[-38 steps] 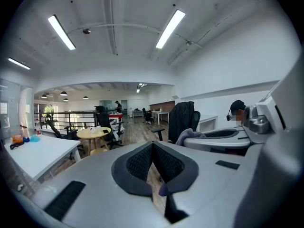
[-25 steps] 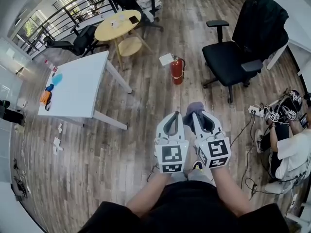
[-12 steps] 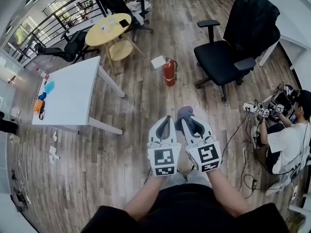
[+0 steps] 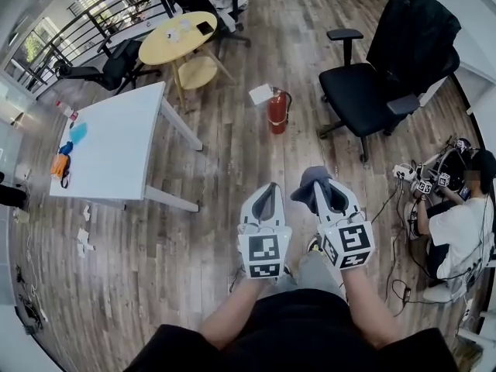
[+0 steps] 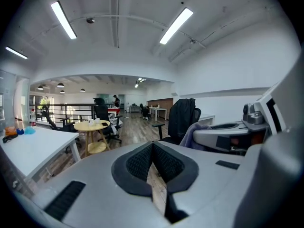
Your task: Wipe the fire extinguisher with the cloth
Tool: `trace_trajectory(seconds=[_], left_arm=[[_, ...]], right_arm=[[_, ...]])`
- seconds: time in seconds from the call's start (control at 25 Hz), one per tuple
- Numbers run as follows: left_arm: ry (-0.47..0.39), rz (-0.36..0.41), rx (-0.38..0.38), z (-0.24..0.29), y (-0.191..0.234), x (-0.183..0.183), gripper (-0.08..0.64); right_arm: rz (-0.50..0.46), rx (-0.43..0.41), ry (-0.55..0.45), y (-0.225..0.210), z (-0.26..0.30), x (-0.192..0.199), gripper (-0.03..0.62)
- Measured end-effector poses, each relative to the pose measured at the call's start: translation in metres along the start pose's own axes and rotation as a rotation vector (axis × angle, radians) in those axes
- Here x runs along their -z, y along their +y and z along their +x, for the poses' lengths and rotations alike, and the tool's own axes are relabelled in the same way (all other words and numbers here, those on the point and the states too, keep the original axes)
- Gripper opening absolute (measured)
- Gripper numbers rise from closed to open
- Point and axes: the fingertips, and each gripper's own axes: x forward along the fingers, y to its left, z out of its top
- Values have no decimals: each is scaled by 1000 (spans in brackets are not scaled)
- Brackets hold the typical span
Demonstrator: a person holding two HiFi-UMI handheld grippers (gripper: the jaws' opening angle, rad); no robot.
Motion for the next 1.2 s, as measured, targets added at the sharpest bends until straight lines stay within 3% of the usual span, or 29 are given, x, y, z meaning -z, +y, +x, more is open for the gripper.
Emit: trace_trajectory(seconds=[0.28,0.6,0.8,0.96,1.2], left_arm=[[15,19,5,82,18,-4,11],[37,28,-12,271,53,-20,11],[88,18,-76,365,94,-39,9],[126,11,-96,409,119,-46,11],[152,-11,-97,454,154,-44,11]], right_arm=[[25,9,-2,-50,71,4,32],[38,-16,10,-173,242,0,32],[78,-51,61,-232,331,-10,32],[114,-78,100,-250,380,-10,31],[108,-139,136,-238,439,-9,32]])
